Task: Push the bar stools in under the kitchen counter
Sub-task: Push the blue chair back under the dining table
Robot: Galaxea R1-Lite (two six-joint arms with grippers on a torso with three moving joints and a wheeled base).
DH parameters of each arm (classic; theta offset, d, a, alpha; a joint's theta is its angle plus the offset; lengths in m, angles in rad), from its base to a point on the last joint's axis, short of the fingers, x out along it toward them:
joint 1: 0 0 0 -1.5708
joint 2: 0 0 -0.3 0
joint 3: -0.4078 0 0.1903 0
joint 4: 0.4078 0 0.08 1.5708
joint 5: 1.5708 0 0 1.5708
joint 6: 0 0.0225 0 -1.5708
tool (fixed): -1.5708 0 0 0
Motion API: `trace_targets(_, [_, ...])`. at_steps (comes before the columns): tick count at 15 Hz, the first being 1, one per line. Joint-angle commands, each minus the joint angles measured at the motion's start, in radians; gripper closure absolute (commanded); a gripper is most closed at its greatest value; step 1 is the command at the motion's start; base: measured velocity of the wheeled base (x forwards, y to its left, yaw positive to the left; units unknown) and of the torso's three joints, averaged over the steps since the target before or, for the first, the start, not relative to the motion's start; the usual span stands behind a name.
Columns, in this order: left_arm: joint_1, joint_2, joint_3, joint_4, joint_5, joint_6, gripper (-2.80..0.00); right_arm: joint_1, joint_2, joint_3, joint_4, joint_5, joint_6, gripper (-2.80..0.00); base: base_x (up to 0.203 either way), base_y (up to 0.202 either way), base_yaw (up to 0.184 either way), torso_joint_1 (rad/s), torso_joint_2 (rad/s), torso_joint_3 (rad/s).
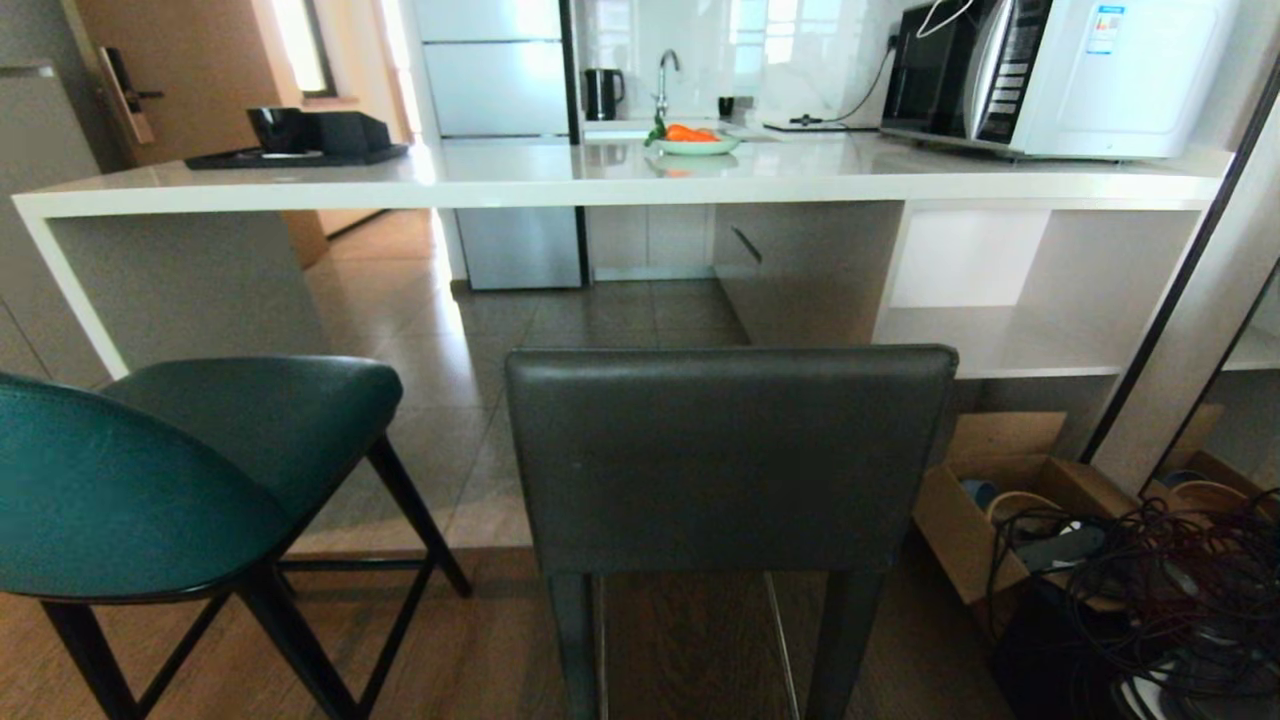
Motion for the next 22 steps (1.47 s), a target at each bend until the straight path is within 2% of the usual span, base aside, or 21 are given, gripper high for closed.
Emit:
trace_targets(1, [0.002,-0.039,0.031,0.011,0.059,0.022,-2.8,0.0,-0.019,0.028,0.002,0.002,-0.003,-2.8,0.0,0.0,0.0,0.0,0.0,0.0])
trace_targets(3, [0.003,-0.039,0.092,0.005,0.185,0.093,-2.8,0.0,-0.019,0.065,0.0,0.012,-0.017,-2.8,0.0,0.0,0.0,0.0,0.0,0.0])
trace_targets(4, [0.002,-0.04,0.106,0.006,0.214,0.102,-2.8,0.0,-0.019,0.076,0.0,0.031,-0.026,-2.8,0.0,0.0,0.0,0.0,0.0,0.0])
trace_targets(6, [0.002,-0.04,0.136,0.017,0.219,0.104,-2.8,0.0,-0.019,0.14,-0.008,0.052,-0.027,-2.8,0.0,0.0,0.0,0.0,0.0,0.0])
trace_targets(7, [0.002,-0.04,0.133,0.017,0.221,0.104,-2.8,0.0,-0.017,0.175,-0.028,0.087,-0.027,-2.8,0.0,0.0,0.0,0.0,0.0,0.0])
trace_targets(9, [0.003,-0.04,0.126,0.001,0.246,0.132,-2.8,0.0,-0.011,0.206,-0.07,0.211,-0.027,-2.8,0.0,0.0,0.0,0.0,0.0,0.0])
trace_targets(11, [0.003,-0.038,0.119,0.0,0.26,0.136,-2.8,0.001,0.034,0.207,-0.089,0.223,-0.02,-2.8,0.0,0.0,0.0,0.0,0.0,0.0])
trace_targets(13, [0.003,-0.038,0.127,0.017,0.276,0.134,-2.8,0.001,0.055,0.206,-0.14,0.274,-0.022,-2.8,0.0,0.0,0.0,0.0,0.0,0.0])
trace_targets(14, [0.003,-0.038,0.127,0.038,0.311,0.135,-2.8,0.001,0.062,0.209,-0.147,0.281,-0.026,-2.8,0.0,0.0,0.0,0.0,0.0,0.0])
trace_targets(16, [0.0,-0.04,0.145,0.063,0.383,0.136,-2.8,0.0,-0.001,0.274,-0.152,0.266,-0.064,-2.8,0.0,0.0,0.0,0.0,0.0,0.0])
trace_targets(17, [-0.001,-0.04,0.146,0.064,0.419,0.134,-2.8,0.0,-0.01,0.342,-0.181,0.21,-0.076,-2.8,0.0,0.0,0.0,0.0,0.0,0.0])
trace_targets(18, [0.0,-0.04,0.147,0.064,0.418,0.137,-2.8,0.0,-0.014,0.425,-0.254,0.149,-0.083,-2.8,0.0,0.0,0.0,0.0,0.0,0.0])
trace_targets(20, [0.002,-0.04,0.145,0.063,0.414,0.167,-2.8,0.0,-0.017,0.524,-0.476,0.119,-0.087,-2.8,0.0,0.0,0.0,0.0,0.0,0.0])
trace_targets(22, [0.0,-0.04,0.148,0.064,0.412,0.198,-2.8,0.0,-0.019,0.547,-0.482,0.12,-0.077,-2.8,0.0,0.0,0.0,0.0,0.0,0.0])
